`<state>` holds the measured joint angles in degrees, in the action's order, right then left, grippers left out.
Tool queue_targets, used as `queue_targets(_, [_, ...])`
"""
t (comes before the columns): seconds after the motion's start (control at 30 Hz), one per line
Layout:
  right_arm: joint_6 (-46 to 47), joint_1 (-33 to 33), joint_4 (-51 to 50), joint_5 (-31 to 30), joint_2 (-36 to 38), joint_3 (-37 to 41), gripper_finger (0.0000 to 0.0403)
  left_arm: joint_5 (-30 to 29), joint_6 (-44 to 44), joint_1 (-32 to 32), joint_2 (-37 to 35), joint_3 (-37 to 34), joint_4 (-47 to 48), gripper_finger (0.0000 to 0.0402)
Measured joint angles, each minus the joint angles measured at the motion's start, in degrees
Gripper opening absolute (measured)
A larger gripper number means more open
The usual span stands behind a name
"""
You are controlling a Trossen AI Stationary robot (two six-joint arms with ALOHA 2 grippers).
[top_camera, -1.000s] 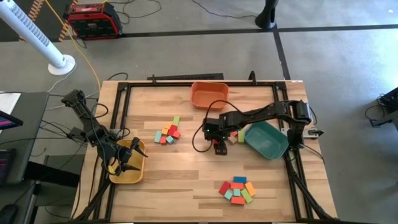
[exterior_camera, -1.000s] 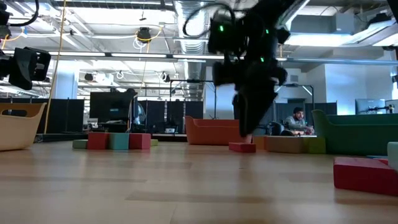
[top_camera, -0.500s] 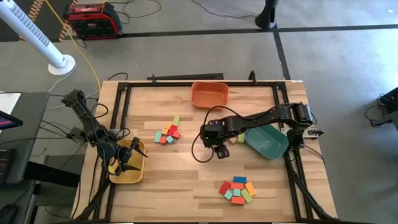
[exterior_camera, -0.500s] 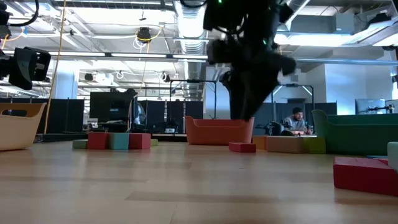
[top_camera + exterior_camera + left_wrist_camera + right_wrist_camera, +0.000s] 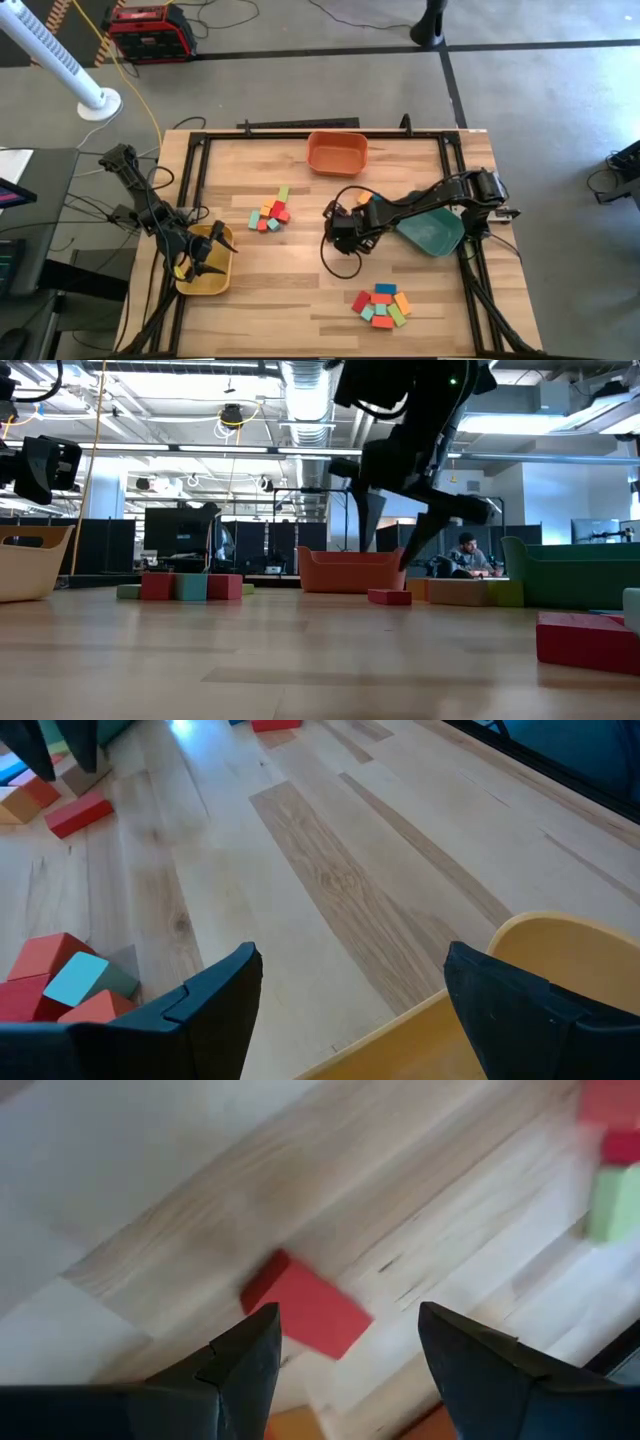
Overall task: Sort blocks by size
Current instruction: Put the medium red block into the green bin
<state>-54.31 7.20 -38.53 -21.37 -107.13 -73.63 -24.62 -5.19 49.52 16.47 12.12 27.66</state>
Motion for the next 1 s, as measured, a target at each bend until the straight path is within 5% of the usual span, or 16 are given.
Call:
queue_targets(0.37, [-5.95, -3.1, -3.76, 1.74, 0.0, 0.41, 0.0271, -0.02, 0.0, 0.0, -0.02, 0.0, 0.0, 0.0301])
queue_targets(0.73, [-20.69, -2.12, 12.42, 1.08, -0.11, 9.26, 0.0271, 0.0, 0.0, 0.0, 0.0, -0.02, 0.0, 0.0301])
queue_targets(1.0, [-21.17, -2.29, 13.45, 1.59, -1.98, 9.12, 0.0271, 0.0, 0.0, 0.0, -0.02, -0.02, 0.0, 0.0301])
